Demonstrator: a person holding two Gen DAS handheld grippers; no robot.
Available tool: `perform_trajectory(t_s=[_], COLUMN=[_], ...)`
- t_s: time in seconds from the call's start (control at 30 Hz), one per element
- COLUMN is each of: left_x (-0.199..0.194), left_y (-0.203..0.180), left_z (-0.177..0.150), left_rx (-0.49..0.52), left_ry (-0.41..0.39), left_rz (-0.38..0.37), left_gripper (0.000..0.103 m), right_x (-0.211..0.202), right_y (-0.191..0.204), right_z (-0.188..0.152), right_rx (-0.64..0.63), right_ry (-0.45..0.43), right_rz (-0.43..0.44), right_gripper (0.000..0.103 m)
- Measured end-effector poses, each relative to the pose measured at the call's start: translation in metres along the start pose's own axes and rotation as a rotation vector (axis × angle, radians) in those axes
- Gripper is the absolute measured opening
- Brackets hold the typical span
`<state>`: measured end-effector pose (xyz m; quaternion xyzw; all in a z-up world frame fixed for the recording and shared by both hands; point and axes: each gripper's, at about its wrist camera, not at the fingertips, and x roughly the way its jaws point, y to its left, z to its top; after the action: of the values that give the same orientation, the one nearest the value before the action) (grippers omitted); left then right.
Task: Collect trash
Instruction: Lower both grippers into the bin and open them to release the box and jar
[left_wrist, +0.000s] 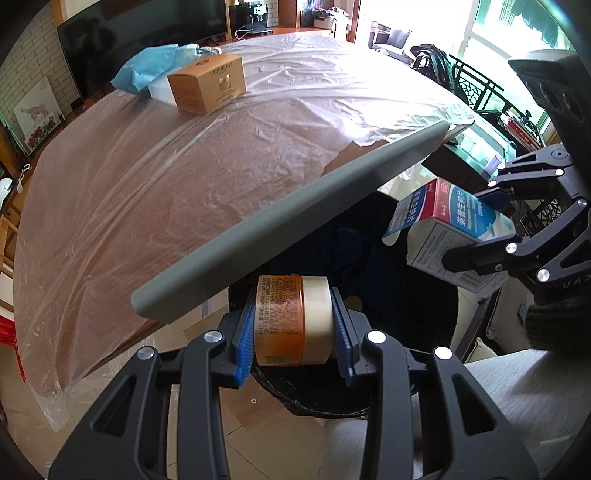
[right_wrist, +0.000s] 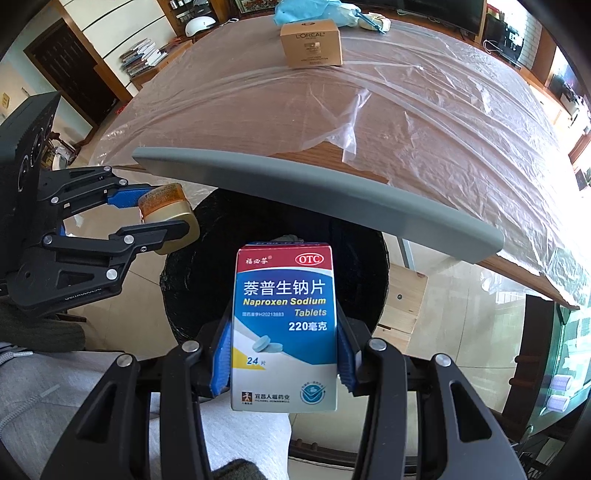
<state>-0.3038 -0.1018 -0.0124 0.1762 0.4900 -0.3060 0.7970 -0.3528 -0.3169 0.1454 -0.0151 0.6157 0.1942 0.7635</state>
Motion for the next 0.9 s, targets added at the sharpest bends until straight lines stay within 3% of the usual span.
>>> perform_trajectory(t_s=[0.9], left_x=[0.035], left_y=[-0.011], left_z=[-0.009], left_rx=[0.02], left_ry=[0.087], left_rz=[0.02], left_gripper=[0.038], right_x=[0.041], right_y=[0.003], right_z=[0.0], right_rx=[-0.002], right_ry=[0.057], right_rz=[-0.039], right_gripper=[0.045])
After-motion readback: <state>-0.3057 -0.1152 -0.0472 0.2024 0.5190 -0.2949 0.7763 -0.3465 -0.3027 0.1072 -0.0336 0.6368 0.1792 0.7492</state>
